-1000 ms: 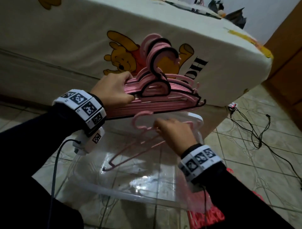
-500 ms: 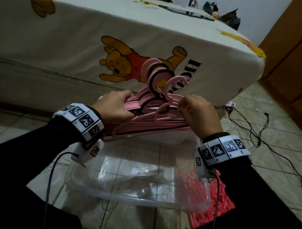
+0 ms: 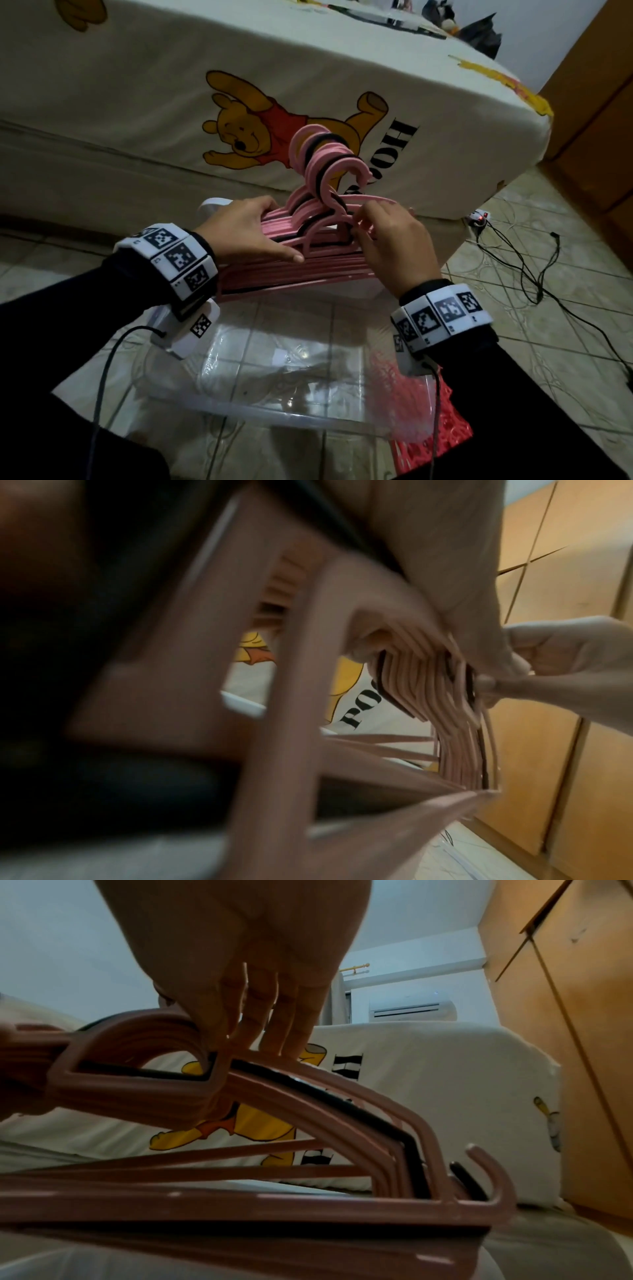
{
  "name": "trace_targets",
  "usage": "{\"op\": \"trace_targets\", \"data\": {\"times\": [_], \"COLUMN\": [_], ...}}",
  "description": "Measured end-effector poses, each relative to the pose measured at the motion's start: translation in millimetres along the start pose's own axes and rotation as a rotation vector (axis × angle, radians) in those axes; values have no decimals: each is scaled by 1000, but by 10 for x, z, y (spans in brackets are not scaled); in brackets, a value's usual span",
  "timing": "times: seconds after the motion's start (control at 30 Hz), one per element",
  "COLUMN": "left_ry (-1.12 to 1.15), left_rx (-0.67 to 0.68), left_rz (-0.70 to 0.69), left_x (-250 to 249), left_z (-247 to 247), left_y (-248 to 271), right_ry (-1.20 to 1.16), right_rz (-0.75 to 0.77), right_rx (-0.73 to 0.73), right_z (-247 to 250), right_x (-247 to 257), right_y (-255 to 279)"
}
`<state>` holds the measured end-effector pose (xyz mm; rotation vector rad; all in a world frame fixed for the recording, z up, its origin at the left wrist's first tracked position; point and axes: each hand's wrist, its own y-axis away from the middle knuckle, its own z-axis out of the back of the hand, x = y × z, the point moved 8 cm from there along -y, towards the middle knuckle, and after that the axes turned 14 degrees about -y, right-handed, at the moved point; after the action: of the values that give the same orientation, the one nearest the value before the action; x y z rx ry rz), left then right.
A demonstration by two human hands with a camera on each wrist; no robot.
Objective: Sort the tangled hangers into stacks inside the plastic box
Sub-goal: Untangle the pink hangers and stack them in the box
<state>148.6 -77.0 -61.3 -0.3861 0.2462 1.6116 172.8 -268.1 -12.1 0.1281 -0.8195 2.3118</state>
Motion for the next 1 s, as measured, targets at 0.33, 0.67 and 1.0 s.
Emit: {"op": "trace_targets", "data": {"times": [0.33, 0.67, 1.0], "left_ry": [5, 2, -616], "left_rx": [45, 134, 468], "left_rz": [-25, -85, -207], "left_x": [-4, -97, 183], "left_z": [-73, -236, -1040], "left_y": [69, 71, 31], "right_ry": [100, 67, 75], "right_rz": [-211, -146, -387], "right_rx": [305, 204, 748], "right_z": [-231, -502, -1393], "right_x": [-444, -549, -801], "right_y": [52, 113, 614]}}
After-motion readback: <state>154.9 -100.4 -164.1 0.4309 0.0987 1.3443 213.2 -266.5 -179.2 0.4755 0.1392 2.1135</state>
